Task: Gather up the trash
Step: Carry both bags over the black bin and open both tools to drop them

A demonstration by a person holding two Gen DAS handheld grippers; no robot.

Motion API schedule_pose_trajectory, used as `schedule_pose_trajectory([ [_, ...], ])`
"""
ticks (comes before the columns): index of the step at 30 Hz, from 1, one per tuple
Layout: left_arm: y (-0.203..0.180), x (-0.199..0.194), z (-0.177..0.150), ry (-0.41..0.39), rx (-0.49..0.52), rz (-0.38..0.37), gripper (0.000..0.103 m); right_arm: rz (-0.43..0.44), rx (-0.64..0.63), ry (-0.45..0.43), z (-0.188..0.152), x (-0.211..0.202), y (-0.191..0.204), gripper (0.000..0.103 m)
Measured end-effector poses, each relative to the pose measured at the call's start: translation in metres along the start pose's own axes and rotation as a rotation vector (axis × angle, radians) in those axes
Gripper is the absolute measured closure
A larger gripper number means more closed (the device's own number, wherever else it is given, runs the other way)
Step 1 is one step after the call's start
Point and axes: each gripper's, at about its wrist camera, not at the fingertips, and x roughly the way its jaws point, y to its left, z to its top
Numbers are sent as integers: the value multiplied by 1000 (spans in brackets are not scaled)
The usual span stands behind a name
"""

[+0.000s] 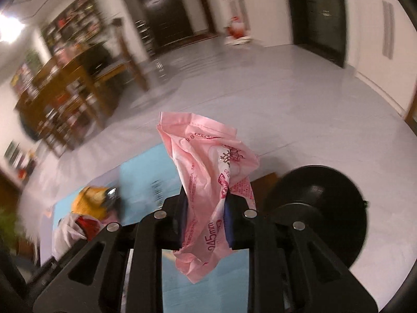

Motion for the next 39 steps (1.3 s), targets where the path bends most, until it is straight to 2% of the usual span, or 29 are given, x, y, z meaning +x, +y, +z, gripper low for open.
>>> schedule_pose_trajectory([
  [4, -33, 37, -2, 49, 51, -39, 70, -73, 65, -22, 5, -8, -38, 79],
  [10, -75, 99, -9, 168, 93, -103, 70, -192, 127, -55, 8, -20, -84, 79],
  [12, -88, 116, -14, 197, 121, -109, 70, -215, 163, -42, 8, -16, -101, 78],
  [16, -110, 149, -28, 268, 175, -119, 69, -196, 239, 13, 5, -4, -128, 78],
  [20, -121, 172, -36, 330, 180, -149, 69, -308, 238, 49, 2, 7, -142, 77],
  [22, -126, 180, -40, 350, 192, -146, 68, -308, 260, 82, -1, 13, -149, 77],
  [25, -126, 190, -45, 380, 200, -147, 63, -287, 279, 124, -4, 21, -156, 77],
  [27, -125, 189, -47, 392, 197, -142, 40, -314, 270, 133, -2, 23, -156, 76],
  [28, -124, 187, -49, 385, 190, -147, 35, -321, 266, 133, 0, 24, -155, 75],
  [31, -122, 177, -47, 363, 205, -146, 25, -326, 266, 120, 0, 19, -155, 61],
  [33, -122, 170, -46, 343, 224, -133, 16, -344, 256, 111, 0, 16, -151, 47],
  [34, -121, 164, -45, 323, 230, -123, 14, -356, 247, 104, 1, 16, -149, 45],
  [36, -118, 155, -37, 301, 226, -108, 9, -364, 230, 87, 2, 12, -141, 35],
  [39, -97, 127, -27, 259, 183, -92, 6, -370, 199, 54, 5, 3, -128, 24],
])
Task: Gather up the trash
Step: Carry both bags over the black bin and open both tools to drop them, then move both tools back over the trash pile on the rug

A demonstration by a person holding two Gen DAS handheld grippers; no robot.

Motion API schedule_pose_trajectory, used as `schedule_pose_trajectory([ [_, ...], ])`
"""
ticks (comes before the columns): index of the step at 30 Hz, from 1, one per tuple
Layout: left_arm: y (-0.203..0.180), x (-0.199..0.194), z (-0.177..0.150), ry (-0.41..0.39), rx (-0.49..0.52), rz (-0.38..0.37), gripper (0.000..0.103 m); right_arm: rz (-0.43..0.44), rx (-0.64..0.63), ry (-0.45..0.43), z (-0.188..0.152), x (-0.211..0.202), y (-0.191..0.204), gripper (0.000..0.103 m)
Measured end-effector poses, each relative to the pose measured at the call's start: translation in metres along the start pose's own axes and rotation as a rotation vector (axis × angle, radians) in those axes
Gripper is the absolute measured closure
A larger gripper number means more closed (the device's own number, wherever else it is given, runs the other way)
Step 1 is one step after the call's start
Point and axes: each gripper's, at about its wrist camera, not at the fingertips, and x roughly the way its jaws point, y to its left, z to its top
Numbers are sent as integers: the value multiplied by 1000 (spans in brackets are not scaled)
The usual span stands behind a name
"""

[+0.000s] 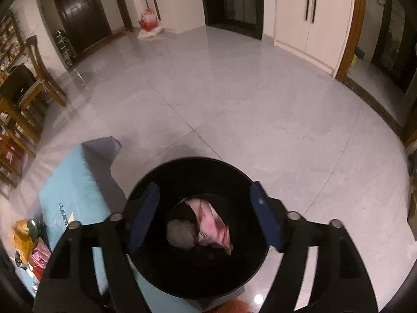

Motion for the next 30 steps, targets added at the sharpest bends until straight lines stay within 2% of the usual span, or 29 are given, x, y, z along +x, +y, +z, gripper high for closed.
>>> schedule_pose_trajectory([
  [3, 26, -37, -2, -57, -41, 38, 3, 30, -30, -40, -1, -11, 15, 16],
  [9, 95, -124, -20, -189, -156, 170, 3, 124, -115, -112, -11, -34, 62, 7],
  [12, 139, -166, -39, -252, -228, 232, 3, 175, -165, -136, -17, -43, 88, 7],
  [16, 183, -206, -58, -276, -276, 346, 3, 274, -217, -154, -30, -52, 122, 6],
  [18, 209, -222, -69, -287, -303, 393, 3, 360, -233, -158, -39, -53, 141, 3],
  [21, 246, -241, -85, -303, -348, 460, 3, 404, -281, -148, -55, -51, 169, 3],
  [23, 274, -253, -99, -328, -417, 519, 3, 442, -332, -129, -71, -48, 191, 3],
  [25, 293, -261, -110, -344, -480, 540, 3, 471, -385, -99, -88, -47, 211, 3],
  [27, 314, -265, -124, -301, -564, 565, 3, 492, -449, -60, -106, -43, 231, 3],
  [30, 334, -263, -136, -256, -622, 566, 3, 494, -544, -11, -139, -38, 254, 3],
])
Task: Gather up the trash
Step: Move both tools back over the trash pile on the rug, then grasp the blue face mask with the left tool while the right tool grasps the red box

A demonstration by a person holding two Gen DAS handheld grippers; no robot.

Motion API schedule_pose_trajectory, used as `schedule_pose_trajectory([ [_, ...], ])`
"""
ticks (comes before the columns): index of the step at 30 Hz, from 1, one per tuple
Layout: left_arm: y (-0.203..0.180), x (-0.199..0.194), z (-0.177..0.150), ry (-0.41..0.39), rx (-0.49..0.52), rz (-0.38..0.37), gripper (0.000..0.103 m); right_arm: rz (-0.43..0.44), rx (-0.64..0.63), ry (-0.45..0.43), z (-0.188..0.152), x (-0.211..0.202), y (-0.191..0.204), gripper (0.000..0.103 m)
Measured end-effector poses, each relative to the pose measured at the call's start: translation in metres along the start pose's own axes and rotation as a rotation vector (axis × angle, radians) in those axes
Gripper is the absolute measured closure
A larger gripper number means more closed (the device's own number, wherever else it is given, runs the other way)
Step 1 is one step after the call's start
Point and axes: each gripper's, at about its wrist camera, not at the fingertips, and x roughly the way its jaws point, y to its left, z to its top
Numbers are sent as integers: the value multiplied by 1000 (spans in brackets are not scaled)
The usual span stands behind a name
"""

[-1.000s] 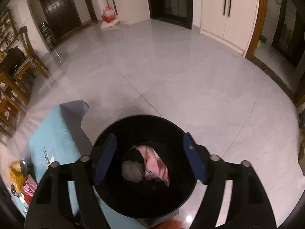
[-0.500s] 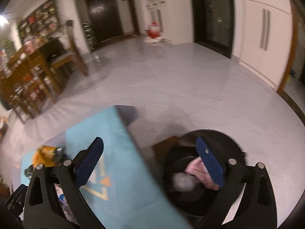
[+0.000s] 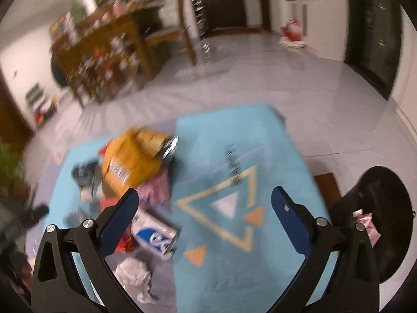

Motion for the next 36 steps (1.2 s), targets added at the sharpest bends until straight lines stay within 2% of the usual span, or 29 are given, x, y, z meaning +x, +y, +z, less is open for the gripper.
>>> schedule_pose_trajectory([
  [5, 16, 12, -10, 65, -34, 65, 3, 40, -88, 91, -22, 20, 31, 3],
  [9, 26, 22, -11, 89, -70, 32, 3, 55, -104, 130, -30, 29, 42, 3],
  [11, 33, 35, -10, 120, -127, -9, 3, 65, -106, 141, -34, 31, 45, 3],
  [13, 38, 46, -10, 136, -167, -4, 3, 83, -110, 145, -36, 32, 48, 3],
  [17, 39, 59, -13, 135, -185, 37, 3, 98, -121, 150, -39, 35, 54, 3],
  [30, 12, 49, -9, 76, -124, 66, 3, 120, -116, 133, -37, 35, 62, 3],
  [36, 12, 45, -2, 59, -125, 62, 3, 170, -135, 155, -32, 43, 76, 7],
])
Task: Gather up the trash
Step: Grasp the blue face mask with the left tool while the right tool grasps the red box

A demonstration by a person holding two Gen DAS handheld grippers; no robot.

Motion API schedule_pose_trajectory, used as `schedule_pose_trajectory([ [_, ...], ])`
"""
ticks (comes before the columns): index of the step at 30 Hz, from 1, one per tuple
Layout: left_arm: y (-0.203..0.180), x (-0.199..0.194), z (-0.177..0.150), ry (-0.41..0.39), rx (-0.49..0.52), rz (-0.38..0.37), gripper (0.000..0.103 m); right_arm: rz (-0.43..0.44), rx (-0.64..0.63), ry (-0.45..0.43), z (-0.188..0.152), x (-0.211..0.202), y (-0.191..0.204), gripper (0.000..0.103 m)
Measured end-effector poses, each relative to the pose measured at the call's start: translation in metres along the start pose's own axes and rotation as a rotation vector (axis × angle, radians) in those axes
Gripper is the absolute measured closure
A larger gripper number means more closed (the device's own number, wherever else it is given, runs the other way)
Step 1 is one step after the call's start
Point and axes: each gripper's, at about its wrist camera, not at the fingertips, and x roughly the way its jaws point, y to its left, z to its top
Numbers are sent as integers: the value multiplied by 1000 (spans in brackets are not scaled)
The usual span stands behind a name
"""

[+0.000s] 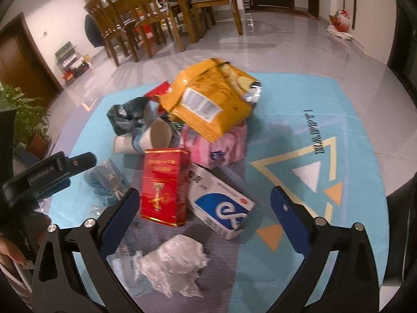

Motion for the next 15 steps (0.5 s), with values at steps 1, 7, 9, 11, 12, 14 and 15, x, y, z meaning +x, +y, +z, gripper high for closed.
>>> schedule_pose_trajectory([
  [1, 1, 2, 1, 3, -15, 0, 3, 2, -2, 9, 2, 3, 3, 8],
  [7, 12, 25, 3, 57, -120, -27, 9, 54, -42, 85, 11, 36, 27, 24],
  [9, 16, 29, 4, 59, -148, -17, 18, 61, -61, 144, 9, 54, 34, 33],
  [11, 20, 32, 4, 60, -177, -26, 22, 58, -78, 187, 7, 64, 39, 35],
  [12, 20, 34, 4, 66, -184, -35, 24, 66, -77, 188, 7, 65, 40, 35],
  [14, 20, 38, 2, 87, -193, -58, 28, 76, -80, 186, 9, 67, 44, 35],
  [15, 19, 41, 1, 100, -195, -67, 32, 74, -88, 183, 9, 68, 46, 35],
])
